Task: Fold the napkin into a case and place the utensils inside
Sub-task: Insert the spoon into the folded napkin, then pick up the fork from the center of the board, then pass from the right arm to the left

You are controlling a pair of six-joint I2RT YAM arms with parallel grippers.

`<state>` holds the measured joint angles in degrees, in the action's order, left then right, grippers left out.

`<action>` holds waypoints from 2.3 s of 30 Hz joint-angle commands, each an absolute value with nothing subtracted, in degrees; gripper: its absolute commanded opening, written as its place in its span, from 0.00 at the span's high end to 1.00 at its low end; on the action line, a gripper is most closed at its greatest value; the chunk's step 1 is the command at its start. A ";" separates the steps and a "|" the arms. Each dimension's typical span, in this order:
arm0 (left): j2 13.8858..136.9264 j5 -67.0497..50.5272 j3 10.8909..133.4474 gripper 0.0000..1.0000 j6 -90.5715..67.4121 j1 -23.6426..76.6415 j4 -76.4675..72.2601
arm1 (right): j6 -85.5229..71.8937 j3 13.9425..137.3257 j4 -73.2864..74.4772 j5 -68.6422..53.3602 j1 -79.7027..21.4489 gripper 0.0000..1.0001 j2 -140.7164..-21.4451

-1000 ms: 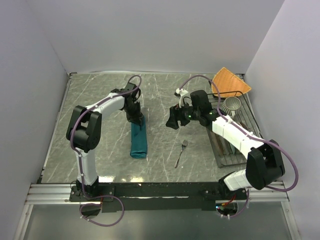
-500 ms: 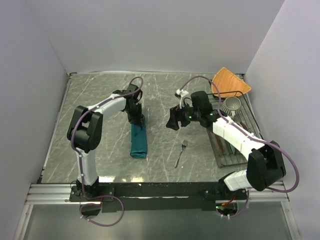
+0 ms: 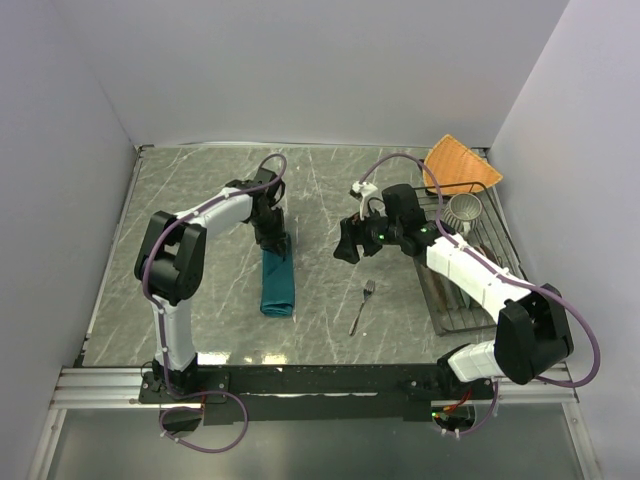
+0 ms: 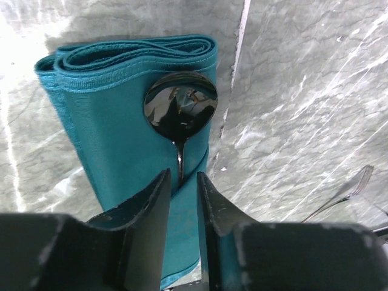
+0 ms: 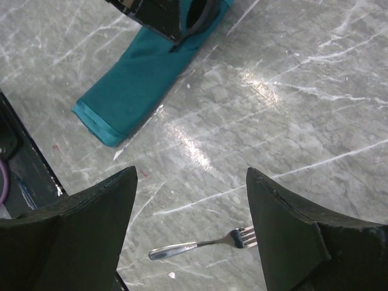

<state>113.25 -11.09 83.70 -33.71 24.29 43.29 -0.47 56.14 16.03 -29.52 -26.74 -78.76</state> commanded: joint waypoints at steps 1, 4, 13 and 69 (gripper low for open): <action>111.36 -9.23 88.14 0.70 -33.40 24.08 45.00 | 2.90 56.51 18.45 -28.39 -27.07 0.20 -76.82; 109.26 -7.91 91.30 0.66 -32.08 23.38 45.18 | 4.48 56.34 21.44 -27.42 -26.98 0.20 -76.99; 92.93 -4.84 86.41 0.47 -26.73 19.43 31.14 | 12.56 53.88 31.28 -25.67 -27.07 0.23 -81.29; 79.63 -56.06 76.11 0.40 -38.23 15.46 0.45 | -40.39 74.46 -15.05 -64.84 -20.04 1.00 -84.38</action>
